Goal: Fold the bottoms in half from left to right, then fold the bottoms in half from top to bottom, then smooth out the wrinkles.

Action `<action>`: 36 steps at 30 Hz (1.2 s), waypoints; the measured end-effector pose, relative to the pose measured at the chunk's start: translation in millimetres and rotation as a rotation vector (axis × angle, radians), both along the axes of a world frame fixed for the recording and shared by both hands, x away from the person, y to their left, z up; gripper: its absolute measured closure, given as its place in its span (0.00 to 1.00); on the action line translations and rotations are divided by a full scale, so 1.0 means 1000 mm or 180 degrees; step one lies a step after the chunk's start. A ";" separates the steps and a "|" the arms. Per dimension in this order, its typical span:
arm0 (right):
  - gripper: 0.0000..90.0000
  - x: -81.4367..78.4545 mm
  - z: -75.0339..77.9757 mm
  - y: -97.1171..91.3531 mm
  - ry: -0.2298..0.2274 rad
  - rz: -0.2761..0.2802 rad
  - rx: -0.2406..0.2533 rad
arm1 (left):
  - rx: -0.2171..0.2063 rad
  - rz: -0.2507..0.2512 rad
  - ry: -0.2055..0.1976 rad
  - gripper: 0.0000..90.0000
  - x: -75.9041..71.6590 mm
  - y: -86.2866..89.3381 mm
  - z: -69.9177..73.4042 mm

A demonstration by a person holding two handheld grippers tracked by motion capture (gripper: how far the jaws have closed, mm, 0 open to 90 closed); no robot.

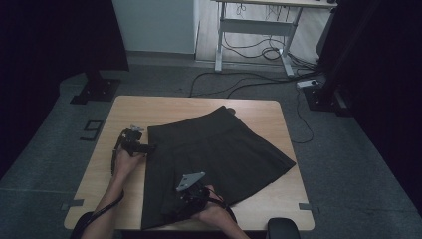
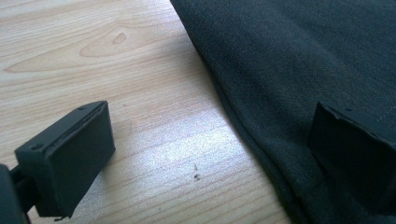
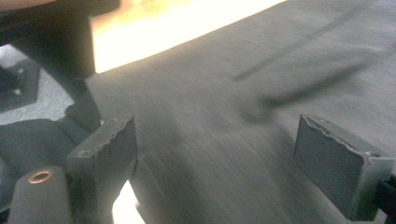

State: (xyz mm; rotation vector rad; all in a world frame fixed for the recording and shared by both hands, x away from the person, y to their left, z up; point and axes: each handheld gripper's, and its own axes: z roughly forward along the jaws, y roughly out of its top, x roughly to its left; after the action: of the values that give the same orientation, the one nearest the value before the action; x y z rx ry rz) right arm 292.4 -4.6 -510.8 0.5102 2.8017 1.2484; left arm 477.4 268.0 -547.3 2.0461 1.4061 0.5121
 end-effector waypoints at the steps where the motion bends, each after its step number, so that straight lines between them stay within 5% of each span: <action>1: 0.15 0.000 0.000 0.000 0.0000 0.0000 0.0000 | -0.0001 0.0001 0.0000 0.00 0.000 0.000 0.000; 12: 0.12 -0.016 -0.020 0.042 -0.0019 0.0349 -0.0334 | 0.0002 -0.0003 0.0001 0.00 0.000 0.000 0.000; 22: 0.09 -0.022 -0.031 0.054 -0.0290 0.0333 -0.0526 | 0.0003 -0.0006 0.0002 0.00 0.001 0.000 0.000; 26: 0.25 -0.018 -0.028 0.051 -0.0306 0.0296 -0.0501 | -0.0017 -0.0092 -0.0046 0.04 0.000 -0.001 0.001; 36: 0.77 -0.005 -0.021 0.044 -0.0406 0.0125 -0.0579 | -0.0091 -0.0373 0.0007 0.62 0.000 -0.015 0.010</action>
State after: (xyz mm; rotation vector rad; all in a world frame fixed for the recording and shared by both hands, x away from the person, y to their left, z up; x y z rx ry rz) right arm 287.6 39.8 -531.9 0.3539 2.7924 0.9805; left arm 477.7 253.1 -537.5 2.0921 1.2787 0.4378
